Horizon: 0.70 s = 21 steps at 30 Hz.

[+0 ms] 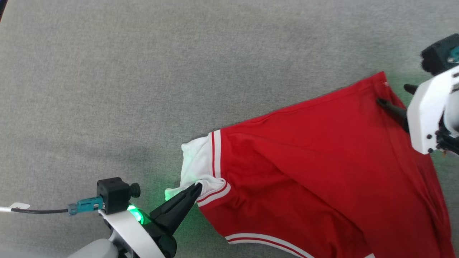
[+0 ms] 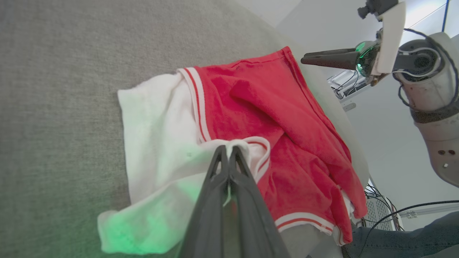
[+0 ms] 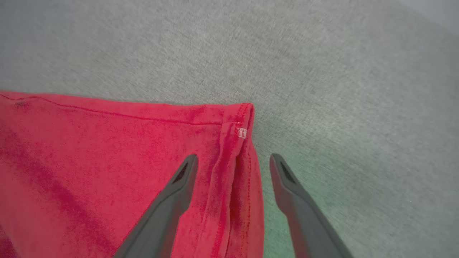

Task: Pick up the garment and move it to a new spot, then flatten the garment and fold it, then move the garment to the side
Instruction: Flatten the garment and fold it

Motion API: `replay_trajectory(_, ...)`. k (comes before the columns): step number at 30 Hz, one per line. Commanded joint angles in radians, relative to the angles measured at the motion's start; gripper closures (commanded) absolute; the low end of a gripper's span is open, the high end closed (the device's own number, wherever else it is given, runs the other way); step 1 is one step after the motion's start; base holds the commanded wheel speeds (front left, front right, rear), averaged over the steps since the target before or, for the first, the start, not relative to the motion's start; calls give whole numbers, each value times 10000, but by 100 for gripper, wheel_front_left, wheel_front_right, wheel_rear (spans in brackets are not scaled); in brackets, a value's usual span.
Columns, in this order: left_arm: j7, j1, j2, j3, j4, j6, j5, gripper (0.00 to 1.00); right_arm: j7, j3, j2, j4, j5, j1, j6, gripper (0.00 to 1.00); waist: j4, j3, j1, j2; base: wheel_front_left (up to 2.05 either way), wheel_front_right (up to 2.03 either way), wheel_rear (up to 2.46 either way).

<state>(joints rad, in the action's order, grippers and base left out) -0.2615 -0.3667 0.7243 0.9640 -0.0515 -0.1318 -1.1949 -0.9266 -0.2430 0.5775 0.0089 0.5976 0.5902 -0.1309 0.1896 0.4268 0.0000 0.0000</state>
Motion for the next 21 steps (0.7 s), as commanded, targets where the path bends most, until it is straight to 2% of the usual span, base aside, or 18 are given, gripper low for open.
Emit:
replay_trajectory(1, -48, -146, -51, 8, 18, 25, 42, 100, 73, -150, 31, 278, -10, 170, 3, 0, 135, 179, 0, 0, 0, 0, 0)
replay_trajectory(7, -48, -313, -198, 76, 63, 25, -71, 100, 114, -1476, 163, 1838, 199, 587, 3, 0, 209, 294, 0, 0, 0, 0, 0)
replay_trajectory(8, -48, -333, -202, 78, 82, 25, -104, 100, 68, -1701, 170, 1942, 338, 596, 2, 59, 200, 282, 0, 0, 0, 0, 0)
replay_trajectory(9, -48, -361, -197, 89, 104, 25, -120, 100, 90, -1841, 162, 2026, 503, 616, 0, 95, 183, 262, 0, 0, 0, 0, 0)
replay_trajectory(10, -48, -410, -158, 109, 150, 25, -77, 100, 175, -1938, 154, 2086, 624, 685, 0, 100, 154, 232, 0, 0, 0, 0, 0)
replay_trajectory(15, -49, -1081, 66, 142, 359, 25, 44, 100, 1191, -1700, 100, 2389, 859, 1572, 7, 100, -91, 31, 0, 0, 0, 0, 0)
replay_trajectory(21, -49, -2812, 318, -618, 547, 25, -552, 100, 2531, -1109, -540, 3434, 567, 3191, 5, 100, -653, -26, 0, 0, 0, 0, 0)
